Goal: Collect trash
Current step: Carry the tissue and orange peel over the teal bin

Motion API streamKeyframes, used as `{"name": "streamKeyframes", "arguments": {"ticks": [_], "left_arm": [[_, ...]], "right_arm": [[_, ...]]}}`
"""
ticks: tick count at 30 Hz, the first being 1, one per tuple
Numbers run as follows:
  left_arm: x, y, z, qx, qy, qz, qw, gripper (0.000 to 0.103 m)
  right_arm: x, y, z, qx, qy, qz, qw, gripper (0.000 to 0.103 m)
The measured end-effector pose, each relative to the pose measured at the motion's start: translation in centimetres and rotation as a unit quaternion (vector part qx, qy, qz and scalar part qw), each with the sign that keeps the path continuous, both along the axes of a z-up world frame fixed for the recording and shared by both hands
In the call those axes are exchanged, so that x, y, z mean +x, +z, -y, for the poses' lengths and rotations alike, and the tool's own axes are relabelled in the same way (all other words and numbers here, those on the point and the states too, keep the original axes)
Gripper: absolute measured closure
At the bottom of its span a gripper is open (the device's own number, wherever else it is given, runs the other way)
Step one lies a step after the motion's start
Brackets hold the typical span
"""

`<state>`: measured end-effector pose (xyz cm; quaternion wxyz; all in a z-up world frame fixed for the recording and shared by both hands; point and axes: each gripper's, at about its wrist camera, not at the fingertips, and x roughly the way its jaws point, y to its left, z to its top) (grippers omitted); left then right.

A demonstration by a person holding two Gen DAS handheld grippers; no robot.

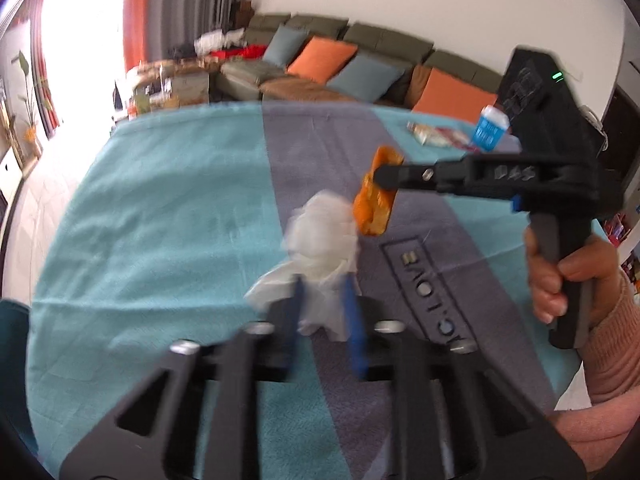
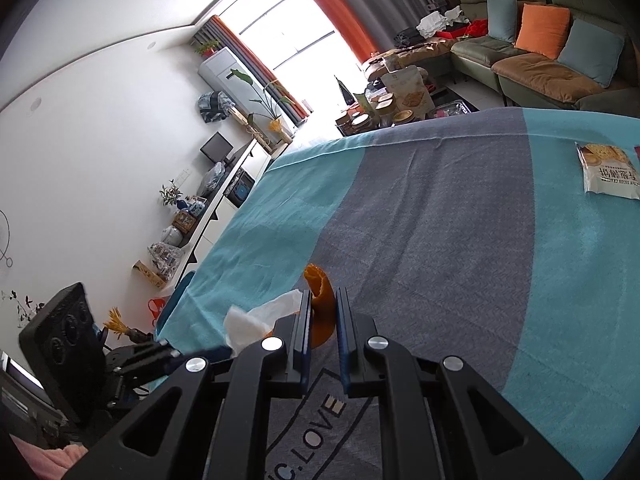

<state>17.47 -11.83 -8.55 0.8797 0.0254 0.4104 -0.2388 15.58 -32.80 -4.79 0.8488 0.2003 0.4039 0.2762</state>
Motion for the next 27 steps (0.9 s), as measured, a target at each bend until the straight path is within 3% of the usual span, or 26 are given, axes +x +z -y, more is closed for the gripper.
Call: {"name": "streamKeyframes", "arguments": {"ticks": [12, 27], "left_arm": [[-0.6, 2.2, -6.3, -0.088, 0.059, 0.005, 0.9944, 0.099], [-3.4, 4.0, -8.3, -0.073, 0.088, 0.033, 0.9929, 0.099]], "right_arm": [[-0.6, 0.6, 0.3, 0.019, -0.003, 0.012, 1.000, 0.093], [-1.3, 1.6, -1.9, 0.022, 0.020, 0.024, 0.999, 0.093]]}}
